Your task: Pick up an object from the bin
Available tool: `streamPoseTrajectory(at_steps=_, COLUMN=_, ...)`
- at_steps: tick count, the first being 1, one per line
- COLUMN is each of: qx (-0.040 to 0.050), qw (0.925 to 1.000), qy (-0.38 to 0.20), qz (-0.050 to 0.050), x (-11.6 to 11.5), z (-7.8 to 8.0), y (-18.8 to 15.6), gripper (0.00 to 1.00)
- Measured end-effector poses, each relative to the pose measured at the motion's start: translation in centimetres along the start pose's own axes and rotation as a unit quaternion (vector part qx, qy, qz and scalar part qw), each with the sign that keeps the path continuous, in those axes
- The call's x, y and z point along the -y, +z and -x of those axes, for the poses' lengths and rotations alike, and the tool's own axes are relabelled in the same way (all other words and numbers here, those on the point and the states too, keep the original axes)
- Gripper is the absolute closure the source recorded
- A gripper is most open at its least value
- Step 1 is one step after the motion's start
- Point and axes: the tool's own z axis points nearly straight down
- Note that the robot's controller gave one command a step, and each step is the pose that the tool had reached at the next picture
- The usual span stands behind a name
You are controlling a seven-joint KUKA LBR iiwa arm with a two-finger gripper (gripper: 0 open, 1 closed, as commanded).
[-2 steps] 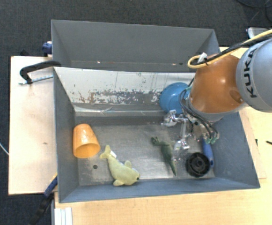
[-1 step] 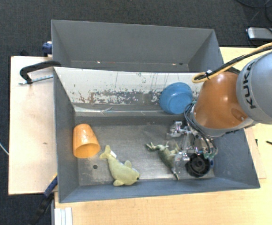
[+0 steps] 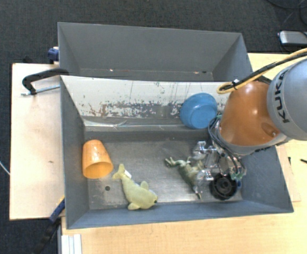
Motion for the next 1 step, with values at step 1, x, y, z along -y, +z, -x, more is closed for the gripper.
streamPoseTrajectory(at_steps=1, qx=0.0108, qw=0.9904, qy=-0.138, qz=-0.003, x=-0.71, z=0.68, y=-17.51, gripper=1.0)
